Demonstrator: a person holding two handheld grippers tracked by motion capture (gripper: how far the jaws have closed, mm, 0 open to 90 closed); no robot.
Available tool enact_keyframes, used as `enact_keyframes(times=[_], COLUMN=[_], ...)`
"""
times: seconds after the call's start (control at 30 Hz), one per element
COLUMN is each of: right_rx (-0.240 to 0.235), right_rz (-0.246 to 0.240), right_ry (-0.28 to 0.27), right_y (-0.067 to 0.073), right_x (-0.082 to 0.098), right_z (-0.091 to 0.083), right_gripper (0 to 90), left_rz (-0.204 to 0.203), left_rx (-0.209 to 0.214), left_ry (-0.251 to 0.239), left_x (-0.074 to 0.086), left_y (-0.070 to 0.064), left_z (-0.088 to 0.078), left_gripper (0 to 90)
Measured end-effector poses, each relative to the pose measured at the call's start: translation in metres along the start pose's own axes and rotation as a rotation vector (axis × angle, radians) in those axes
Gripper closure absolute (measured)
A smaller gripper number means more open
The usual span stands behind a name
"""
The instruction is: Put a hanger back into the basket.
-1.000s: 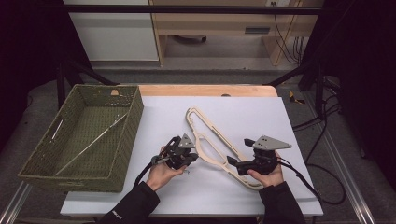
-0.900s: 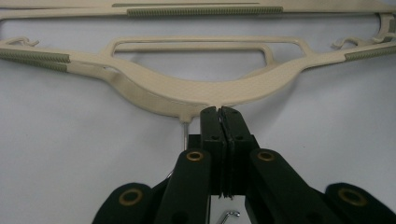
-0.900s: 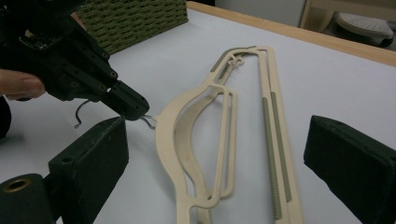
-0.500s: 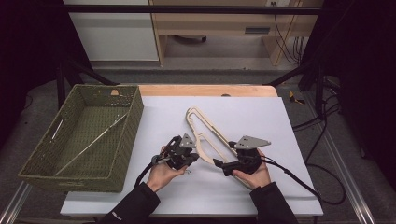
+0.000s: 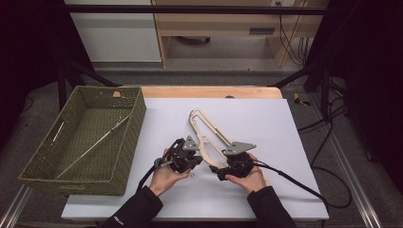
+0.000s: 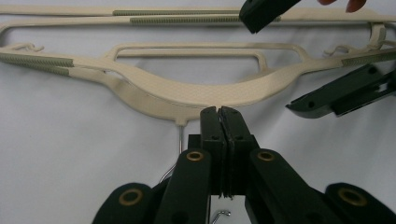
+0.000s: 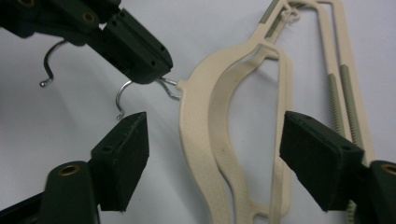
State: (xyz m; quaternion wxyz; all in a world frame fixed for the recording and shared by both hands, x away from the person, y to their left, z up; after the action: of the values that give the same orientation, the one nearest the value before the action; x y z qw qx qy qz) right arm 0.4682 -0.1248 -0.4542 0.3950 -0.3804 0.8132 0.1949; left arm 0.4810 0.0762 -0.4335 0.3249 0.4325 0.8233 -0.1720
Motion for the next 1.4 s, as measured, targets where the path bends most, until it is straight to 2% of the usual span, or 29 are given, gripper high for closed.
enact_keyframes(times=[0.07,0.13,0.17,0.4,0.43,0.47,0.7,0.8,0.97,1.0,1.03,1.13,1.2,1.3,1.4], right_rx=[0.003,-0.006,-0.002,0.009,0.003,0.007,-0.025,-0.038,-0.02,-0.024,-0.028,-0.025,-0.02,-0.01,0.0], right_rz=[-0.021,-0.022,-0.013,-0.047,-0.063,-0.057,-0.073,-0.083,-0.103,-0.117,-0.112,-0.115,-0.12,-0.12,-0.132], right_ry=[0.021,0.041,0.041,0.073,0.08,0.08,0.092,0.097,0.097,0.09,0.084,0.074,0.066,0.045,0.036], right_y=[0.001,0.001,0.002,0.002,0.002,0.003,0.005,0.005,0.007,0.006,0.007,0.006,0.005,0.005,0.003], right_x=[0.001,0.002,0.002,0.005,0.006,0.006,0.007,0.007,0.006,0.006,0.006,0.004,0.003,0.001,-0.001], right_z=[0.003,0.005,0.007,0.011,0.012,0.013,0.015,0.014,0.013,0.012,0.012,0.008,0.006,0.001,-0.005], right_gripper=[31.4,36.5,39.1,54.0,55.4,56.6,68.9,70.9,72.2,72.4,72.8,73.5,74.1,75.0,75.6], left_rz=[-0.005,-0.009,-0.002,-0.004,-0.003,0.005,-0.004,-0.009,-0.009,-0.01,-0.017,-0.017,-0.023,-0.029,-0.033], left_rx=[0.001,0.005,0.006,0.01,0.01,0.01,0.007,0.011,0.017,0.023,0.025,0.021,0.006,0.015,0.01], left_ry=[-0.005,-0.008,0.0,-0.011,-0.004,0.002,0.0,-0.003,-0.007,-0.015,-0.031,-0.058,-0.119,-0.187,-0.233], left_x=[0.0,0.0,-0.001,-0.001,-0.002,-0.002,-0.001,-0.001,-0.001,-0.002,-0.002,-0.005,-0.006,-0.008,-0.008], left_y=[0.0,0.0,0.0,-0.002,-0.002,-0.002,-0.003,-0.003,-0.001,-0.001,0.0,0.003,0.006,0.011,0.015], left_z=[0.0,-0.001,-0.002,-0.002,-0.003,-0.003,-0.001,-0.001,-0.003,-0.004,-0.006,-0.018,-0.028,-0.042,-0.052], left_gripper=[88.5,88.5,88.5,88.5,88.5,88.5,88.5,88.5,88.0,87.6,87.0,71.2,60.9,43.7,30.7])
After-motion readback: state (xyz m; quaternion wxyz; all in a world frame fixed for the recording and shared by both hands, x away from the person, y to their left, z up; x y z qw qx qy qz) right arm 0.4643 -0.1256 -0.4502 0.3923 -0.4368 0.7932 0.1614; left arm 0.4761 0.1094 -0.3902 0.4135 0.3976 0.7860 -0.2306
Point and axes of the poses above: each handheld gripper's, and its own axes: z roughly forward along the jaws, x roughly out of its underside, y roughly to its left, the point moved 1 cm from there along z, roughly forward along the jaws, and after that the axes turned 1 degree about -x, right-handed, at the moved point
